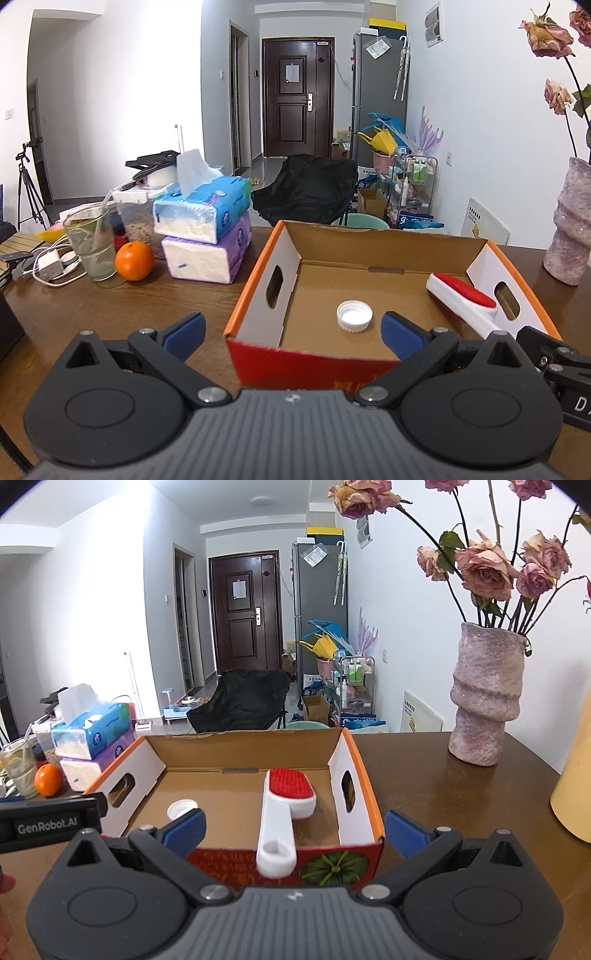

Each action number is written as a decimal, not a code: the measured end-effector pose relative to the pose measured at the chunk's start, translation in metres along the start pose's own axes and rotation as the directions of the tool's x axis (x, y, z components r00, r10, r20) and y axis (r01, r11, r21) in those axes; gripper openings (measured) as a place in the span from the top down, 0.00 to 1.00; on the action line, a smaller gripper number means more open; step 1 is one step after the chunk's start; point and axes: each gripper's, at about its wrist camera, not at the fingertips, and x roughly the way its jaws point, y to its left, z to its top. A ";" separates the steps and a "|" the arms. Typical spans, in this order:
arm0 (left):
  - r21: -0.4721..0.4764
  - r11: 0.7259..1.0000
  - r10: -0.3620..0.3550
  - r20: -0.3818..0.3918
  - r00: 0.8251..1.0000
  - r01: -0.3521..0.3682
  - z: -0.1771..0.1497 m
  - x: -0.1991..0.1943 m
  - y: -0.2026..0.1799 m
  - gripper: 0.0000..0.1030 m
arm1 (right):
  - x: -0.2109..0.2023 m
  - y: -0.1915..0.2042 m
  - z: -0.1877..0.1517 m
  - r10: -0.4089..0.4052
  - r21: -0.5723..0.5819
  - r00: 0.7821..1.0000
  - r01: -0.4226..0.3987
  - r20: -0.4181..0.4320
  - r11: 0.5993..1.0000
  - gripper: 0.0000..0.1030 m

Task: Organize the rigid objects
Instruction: 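Withdraw both tools from the box back toward the remaining items, then grasp the purple cap with left tool while right tool approaches the white spray bottle, then close right tool on the white spray bottle while left tool holds the purple cap, then carry the purple cap in left tool while right tool carries the spray bottle toward the box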

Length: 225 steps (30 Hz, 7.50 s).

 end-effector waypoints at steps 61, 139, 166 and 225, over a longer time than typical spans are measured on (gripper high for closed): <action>-0.024 0.997 0.068 -0.153 0.986 -0.073 -0.129 -0.087 0.130 0.00 | -0.078 0.072 -0.114 0.007 -0.054 0.993 -0.013 -0.114 0.998 0.00; -0.041 0.998 0.048 -0.152 0.987 -0.054 -0.144 -0.086 0.112 0.46 | -0.073 0.093 -0.130 0.124 -0.076 0.980 -0.136 -0.154 0.988 0.74; 0.009 1.000 0.000 -0.098 0.995 0.001 -0.115 -0.099 0.055 0.46 | -0.088 0.064 -0.105 0.139 -0.064 0.987 -0.144 -0.077 0.988 0.74; -0.026 0.999 -0.044 -0.009 0.999 0.043 0.006 -0.003 -0.023 0.46 | 0.014 0.017 -0.008 0.080 -0.019 0.997 -0.079 0.015 0.997 0.74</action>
